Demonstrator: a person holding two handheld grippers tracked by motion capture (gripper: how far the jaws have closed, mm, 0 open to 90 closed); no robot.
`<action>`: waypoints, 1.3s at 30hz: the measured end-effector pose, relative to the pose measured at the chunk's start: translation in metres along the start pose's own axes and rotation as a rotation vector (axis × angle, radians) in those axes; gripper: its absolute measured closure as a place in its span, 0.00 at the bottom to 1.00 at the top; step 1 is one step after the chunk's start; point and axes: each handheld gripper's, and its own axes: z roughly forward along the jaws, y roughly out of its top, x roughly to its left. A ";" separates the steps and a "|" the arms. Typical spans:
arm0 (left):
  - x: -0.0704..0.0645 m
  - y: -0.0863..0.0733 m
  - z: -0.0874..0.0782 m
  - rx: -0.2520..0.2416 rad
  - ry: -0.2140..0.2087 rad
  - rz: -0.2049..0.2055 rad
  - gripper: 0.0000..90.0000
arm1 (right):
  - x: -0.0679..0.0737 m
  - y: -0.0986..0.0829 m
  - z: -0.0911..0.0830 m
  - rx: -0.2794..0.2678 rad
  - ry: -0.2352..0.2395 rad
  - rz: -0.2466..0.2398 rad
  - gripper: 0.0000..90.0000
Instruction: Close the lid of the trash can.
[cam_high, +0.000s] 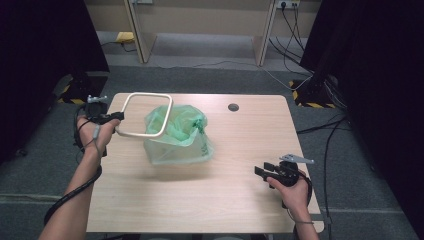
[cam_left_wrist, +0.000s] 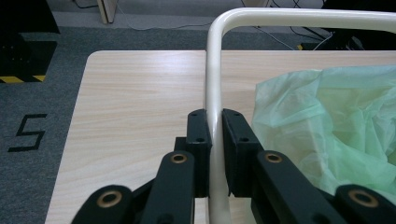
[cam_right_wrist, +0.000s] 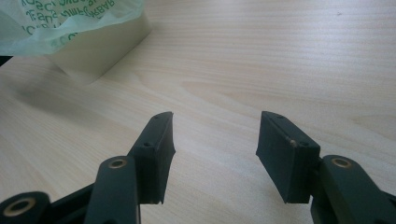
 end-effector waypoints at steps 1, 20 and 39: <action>0.000 0.000 0.000 0.000 0.001 0.000 0.90 | 0.000 0.000 0.000 0.001 -0.001 0.000 0.51; -0.007 0.001 0.000 0.000 -0.001 0.009 0.90 | 0.003 0.001 0.003 0.003 0.004 -0.004 0.51; -0.022 0.002 0.005 0.004 -0.021 0.017 0.90 | 0.003 -0.001 0.004 0.002 0.007 0.002 0.51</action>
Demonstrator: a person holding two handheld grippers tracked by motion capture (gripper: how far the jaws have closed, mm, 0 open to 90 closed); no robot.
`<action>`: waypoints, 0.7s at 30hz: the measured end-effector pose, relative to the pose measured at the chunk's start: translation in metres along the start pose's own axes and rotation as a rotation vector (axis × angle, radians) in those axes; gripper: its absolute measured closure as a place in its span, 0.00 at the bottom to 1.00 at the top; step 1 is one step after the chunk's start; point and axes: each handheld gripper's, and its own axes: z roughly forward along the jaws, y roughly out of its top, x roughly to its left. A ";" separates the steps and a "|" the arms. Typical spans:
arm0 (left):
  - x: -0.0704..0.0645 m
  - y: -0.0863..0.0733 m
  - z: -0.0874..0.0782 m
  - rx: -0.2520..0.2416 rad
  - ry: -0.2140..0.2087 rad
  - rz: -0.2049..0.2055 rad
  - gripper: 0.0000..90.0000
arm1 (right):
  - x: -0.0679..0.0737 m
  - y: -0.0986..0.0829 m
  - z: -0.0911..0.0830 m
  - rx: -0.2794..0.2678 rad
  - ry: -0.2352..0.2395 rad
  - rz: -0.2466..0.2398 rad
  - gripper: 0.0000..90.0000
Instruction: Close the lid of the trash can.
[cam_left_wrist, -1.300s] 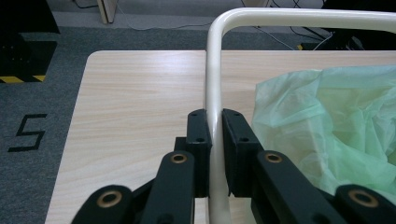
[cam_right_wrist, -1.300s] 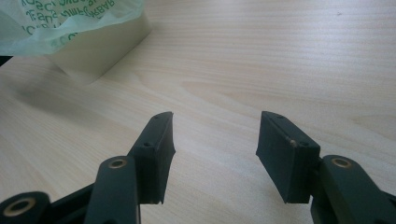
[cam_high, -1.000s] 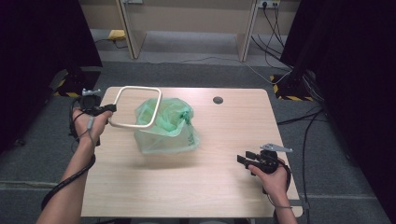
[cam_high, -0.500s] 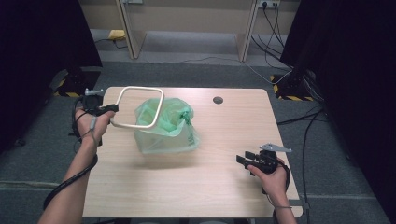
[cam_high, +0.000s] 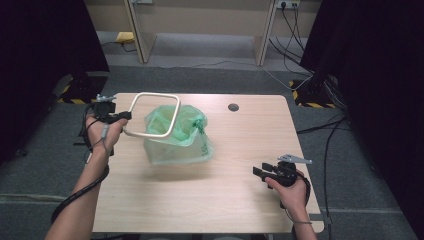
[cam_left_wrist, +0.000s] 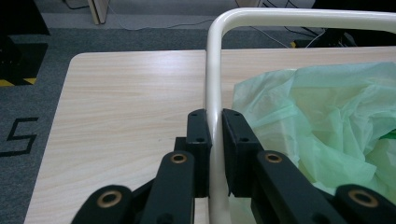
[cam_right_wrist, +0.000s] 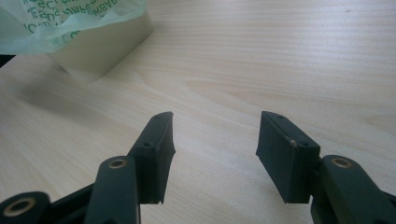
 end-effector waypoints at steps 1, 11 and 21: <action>-0.001 0.000 0.000 0.001 0.000 0.003 0.90 | 0.000 0.000 0.000 0.000 0.000 0.000 0.51; -0.009 0.001 0.002 0.002 -0.008 0.008 0.90 | 0.000 0.000 0.000 -0.001 -0.002 0.002 0.51; -0.017 0.003 0.005 0.007 -0.017 0.021 0.90 | 0.000 0.001 0.000 -0.002 -0.002 0.000 0.51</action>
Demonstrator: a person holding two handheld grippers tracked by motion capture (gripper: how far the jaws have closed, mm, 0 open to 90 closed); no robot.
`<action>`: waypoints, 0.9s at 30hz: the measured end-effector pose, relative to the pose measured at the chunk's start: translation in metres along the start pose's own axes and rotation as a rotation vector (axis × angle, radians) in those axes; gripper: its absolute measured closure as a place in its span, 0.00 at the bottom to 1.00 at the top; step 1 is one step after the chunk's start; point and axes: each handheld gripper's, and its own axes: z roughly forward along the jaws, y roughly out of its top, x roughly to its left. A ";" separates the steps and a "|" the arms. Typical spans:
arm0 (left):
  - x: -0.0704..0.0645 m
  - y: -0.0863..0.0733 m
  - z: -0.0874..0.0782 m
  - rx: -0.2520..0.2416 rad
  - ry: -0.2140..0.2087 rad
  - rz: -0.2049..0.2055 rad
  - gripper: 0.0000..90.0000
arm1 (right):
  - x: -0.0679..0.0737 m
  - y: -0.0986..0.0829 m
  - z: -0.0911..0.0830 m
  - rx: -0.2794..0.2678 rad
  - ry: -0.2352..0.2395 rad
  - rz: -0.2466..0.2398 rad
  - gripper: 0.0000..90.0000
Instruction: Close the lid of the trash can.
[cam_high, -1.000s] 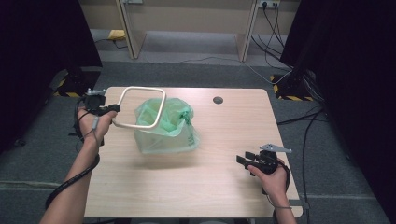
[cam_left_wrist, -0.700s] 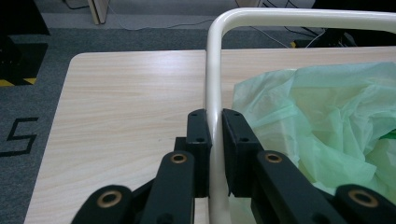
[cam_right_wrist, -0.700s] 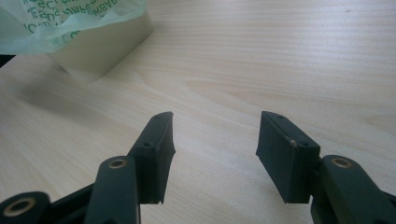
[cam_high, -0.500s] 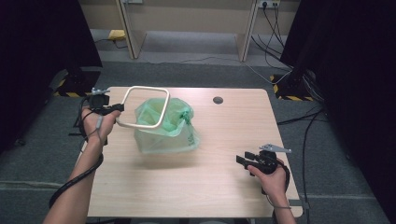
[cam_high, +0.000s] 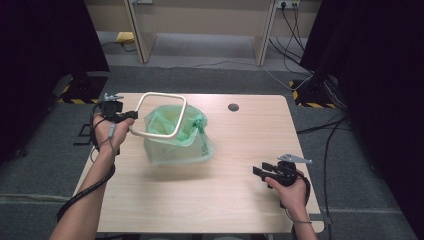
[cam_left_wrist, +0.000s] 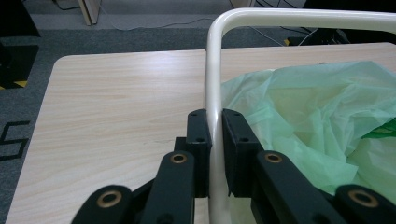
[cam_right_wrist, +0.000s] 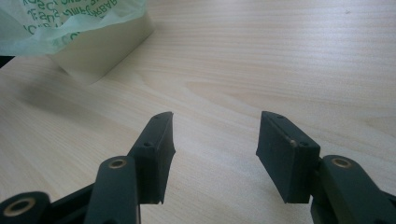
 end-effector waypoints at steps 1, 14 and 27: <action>0.000 0.000 0.000 0.000 0.000 0.002 0.90 | 0.000 0.000 0.000 0.000 0.000 0.001 0.51; -0.009 0.001 0.003 0.005 -0.004 0.012 0.90 | 0.001 0.001 0.001 0.003 0.000 -0.001 0.51; -0.019 0.002 0.005 0.007 -0.010 0.020 0.90 | -0.001 0.000 -0.001 0.003 -0.004 -0.004 0.51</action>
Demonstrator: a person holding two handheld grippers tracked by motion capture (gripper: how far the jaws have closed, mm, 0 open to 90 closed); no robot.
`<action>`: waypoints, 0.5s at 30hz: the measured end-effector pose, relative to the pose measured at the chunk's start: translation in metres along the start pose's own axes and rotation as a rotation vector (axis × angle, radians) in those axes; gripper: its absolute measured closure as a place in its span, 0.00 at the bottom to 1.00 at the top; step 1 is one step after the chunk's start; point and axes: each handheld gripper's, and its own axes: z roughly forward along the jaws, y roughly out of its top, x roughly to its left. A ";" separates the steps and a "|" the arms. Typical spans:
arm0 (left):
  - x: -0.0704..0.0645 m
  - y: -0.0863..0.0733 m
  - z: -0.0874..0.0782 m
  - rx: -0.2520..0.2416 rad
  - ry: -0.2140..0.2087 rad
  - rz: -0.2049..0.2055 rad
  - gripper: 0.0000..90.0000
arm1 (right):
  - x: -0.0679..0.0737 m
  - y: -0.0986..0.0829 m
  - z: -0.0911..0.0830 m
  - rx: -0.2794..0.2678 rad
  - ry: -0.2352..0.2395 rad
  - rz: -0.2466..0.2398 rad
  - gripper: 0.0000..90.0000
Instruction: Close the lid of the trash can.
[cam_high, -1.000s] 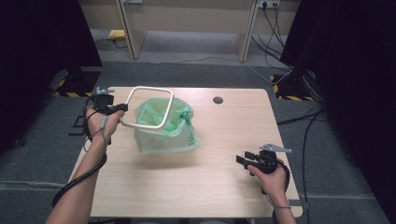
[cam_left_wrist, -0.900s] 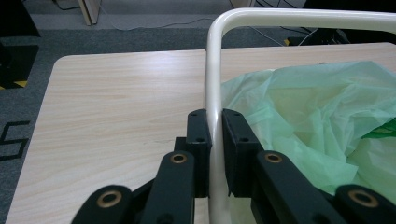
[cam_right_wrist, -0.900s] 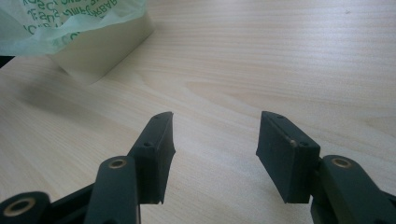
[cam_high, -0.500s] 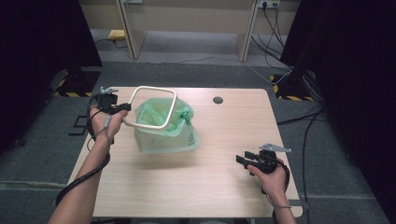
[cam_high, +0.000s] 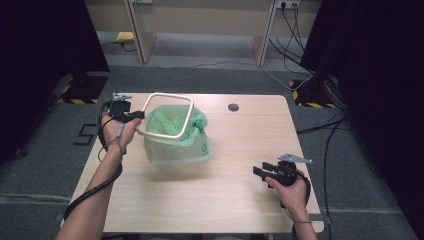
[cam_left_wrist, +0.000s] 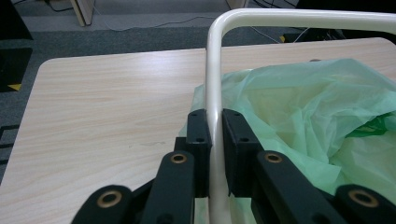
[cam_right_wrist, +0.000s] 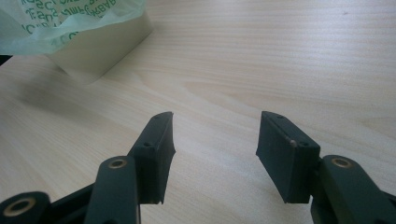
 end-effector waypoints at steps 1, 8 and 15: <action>-0.001 0.000 0.000 0.001 0.000 0.001 0.90 | 0.000 0.000 0.000 0.001 -0.001 0.001 0.51; -0.004 0.000 0.001 0.006 -0.002 0.001 0.90 | 0.000 0.001 0.000 -0.001 0.001 -0.002 0.51; -0.007 -0.002 0.004 0.008 -0.001 0.004 0.90 | 0.002 0.003 0.001 -0.004 0.003 -0.005 0.51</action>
